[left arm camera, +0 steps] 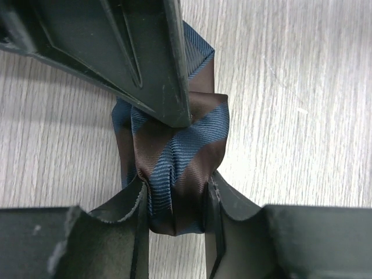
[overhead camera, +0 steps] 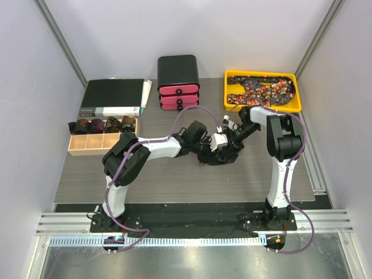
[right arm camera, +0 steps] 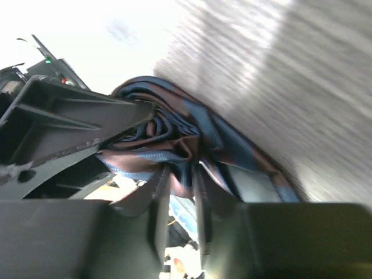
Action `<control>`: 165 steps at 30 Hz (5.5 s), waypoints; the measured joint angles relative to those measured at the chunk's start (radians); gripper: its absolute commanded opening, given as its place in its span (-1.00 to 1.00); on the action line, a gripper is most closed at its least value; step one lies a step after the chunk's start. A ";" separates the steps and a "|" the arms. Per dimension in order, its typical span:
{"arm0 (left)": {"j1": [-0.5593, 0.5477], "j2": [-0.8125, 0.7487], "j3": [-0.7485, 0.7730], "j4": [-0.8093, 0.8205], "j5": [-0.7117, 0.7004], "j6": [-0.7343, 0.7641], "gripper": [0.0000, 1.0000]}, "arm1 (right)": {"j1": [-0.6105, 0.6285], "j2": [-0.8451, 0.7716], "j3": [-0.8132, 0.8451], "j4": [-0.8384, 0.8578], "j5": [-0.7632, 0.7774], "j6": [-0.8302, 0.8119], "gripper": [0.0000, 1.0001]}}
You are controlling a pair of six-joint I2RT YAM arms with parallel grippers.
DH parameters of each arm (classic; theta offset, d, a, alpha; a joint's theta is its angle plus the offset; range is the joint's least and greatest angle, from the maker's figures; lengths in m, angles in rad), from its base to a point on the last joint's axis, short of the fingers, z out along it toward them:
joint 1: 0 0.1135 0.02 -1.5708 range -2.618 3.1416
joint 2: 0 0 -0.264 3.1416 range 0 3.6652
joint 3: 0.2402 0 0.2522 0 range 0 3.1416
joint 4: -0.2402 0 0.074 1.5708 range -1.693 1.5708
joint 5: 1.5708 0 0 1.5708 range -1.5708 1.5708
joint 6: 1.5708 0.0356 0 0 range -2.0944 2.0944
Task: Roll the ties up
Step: Roll the tie at the center of the board, then pick up the tie at the center of the board.
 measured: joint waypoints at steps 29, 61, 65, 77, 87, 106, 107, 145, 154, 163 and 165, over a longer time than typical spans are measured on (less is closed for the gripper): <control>-0.026 0.043 0.187 -0.337 -0.180 -0.002 0.06 | 0.035 -0.058 -0.013 0.094 -0.062 0.037 -0.87; 0.045 -0.008 -0.199 0.388 0.076 -0.271 0.00 | 0.025 -0.027 -0.120 0.209 -0.148 0.045 -0.97; 0.044 -0.020 -0.219 0.396 0.068 -0.230 -0.31 | 0.026 -0.028 -0.121 0.209 -0.149 0.050 -0.74; 0.041 -0.053 -0.254 0.394 0.049 -0.152 -0.61 | -0.059 -0.027 -0.087 0.197 -0.110 0.048 -0.63; 0.041 -0.058 -0.262 0.402 0.048 -0.148 -0.66 | 0.026 -0.030 -0.088 0.193 0.002 0.063 -0.75; -0.011 -0.134 -0.285 0.293 -0.162 -0.051 -0.81 | 0.002 -0.021 -0.008 0.111 0.064 0.114 0.17; -0.016 -0.134 -0.285 0.292 -0.168 -0.046 -0.81 | -0.016 -0.027 -0.009 0.113 0.056 0.120 0.23; -0.029 -0.106 -0.260 0.280 -0.196 -0.032 -0.83 | 0.061 -0.232 -0.409 0.559 -0.036 0.410 -0.62; -0.029 -0.103 -0.257 0.280 -0.192 -0.041 -0.32 | 0.061 -0.232 -0.419 0.595 -0.067 0.432 -0.97; -0.010 -0.143 -0.273 0.241 -0.214 -0.097 0.54 | 0.072 -0.263 -0.432 0.639 -0.043 0.479 -0.98; 0.001 -0.199 -0.309 0.198 -0.212 -0.122 0.58 | 0.079 -0.275 -0.432 0.654 -0.027 0.492 -0.98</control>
